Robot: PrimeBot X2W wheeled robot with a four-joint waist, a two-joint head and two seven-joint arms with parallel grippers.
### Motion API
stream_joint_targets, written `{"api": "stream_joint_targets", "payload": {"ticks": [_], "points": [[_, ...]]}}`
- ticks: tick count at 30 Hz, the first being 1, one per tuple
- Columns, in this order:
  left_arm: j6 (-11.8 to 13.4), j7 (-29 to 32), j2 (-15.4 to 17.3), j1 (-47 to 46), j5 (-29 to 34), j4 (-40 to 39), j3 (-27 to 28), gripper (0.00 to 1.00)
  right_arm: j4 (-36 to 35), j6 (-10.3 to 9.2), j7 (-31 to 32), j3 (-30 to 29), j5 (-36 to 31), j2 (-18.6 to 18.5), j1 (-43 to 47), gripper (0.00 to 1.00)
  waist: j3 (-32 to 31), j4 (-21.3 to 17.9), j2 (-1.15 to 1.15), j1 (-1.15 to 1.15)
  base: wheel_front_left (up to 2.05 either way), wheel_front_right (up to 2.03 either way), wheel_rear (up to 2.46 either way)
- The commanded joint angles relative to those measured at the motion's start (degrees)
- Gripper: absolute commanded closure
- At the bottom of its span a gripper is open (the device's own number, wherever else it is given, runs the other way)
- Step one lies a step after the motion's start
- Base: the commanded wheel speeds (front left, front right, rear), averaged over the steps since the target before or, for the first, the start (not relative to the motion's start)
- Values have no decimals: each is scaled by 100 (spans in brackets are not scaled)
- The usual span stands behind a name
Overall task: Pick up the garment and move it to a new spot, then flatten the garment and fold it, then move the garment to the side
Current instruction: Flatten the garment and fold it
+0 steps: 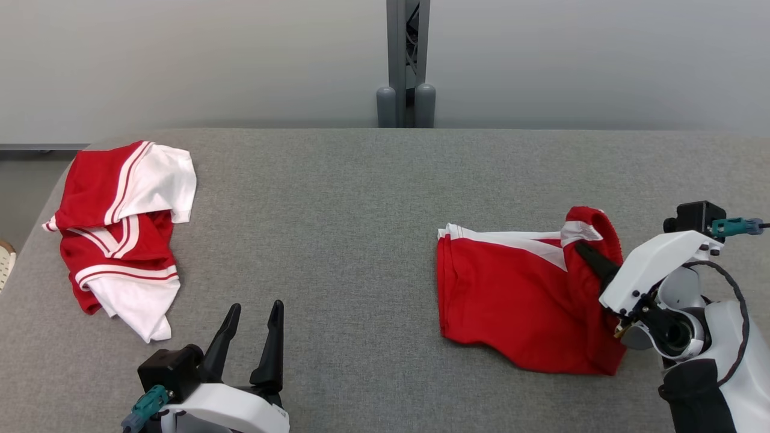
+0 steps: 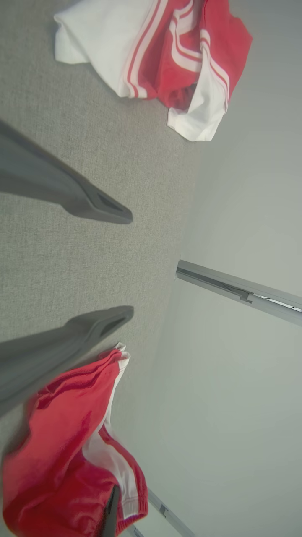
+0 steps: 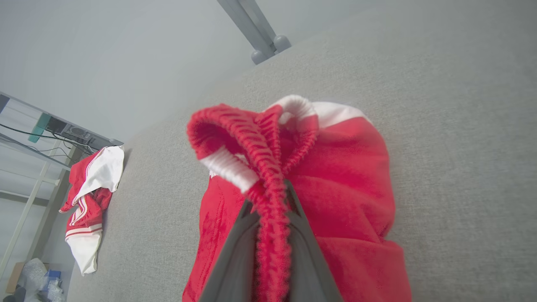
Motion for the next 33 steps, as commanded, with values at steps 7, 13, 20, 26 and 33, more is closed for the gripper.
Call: {"api": "stream_joint_targets", "payload": {"ticks": [7,13,20,26,33], "points": [[-58,0,-38,-60,-7,14,-71,0,489,1,-232,736,300,5,-135,100,-55,316,0,0,0,0,0],[-125,2,-140,-123,-10,115,-172,0,1840,1,-854,1219,547,16,-796,100,-83,636,0,0,0,0,0],[-167,-3,-225,-186,7,219,-248,0,3344,1,-1347,1940,697,13,-1508,4,-129,884,0,0,0,0,0],[-138,-12,-217,-132,-9,234,-201,0,3510,1,-1372,2788,923,7,-1739,0,-180,841,0,0,0,0,0],[-73,-16,-184,-8,31,137,-132,0,2938,1,-1309,3610,993,8,-1880,0,-269,521,0,0,0,0,0]]}}
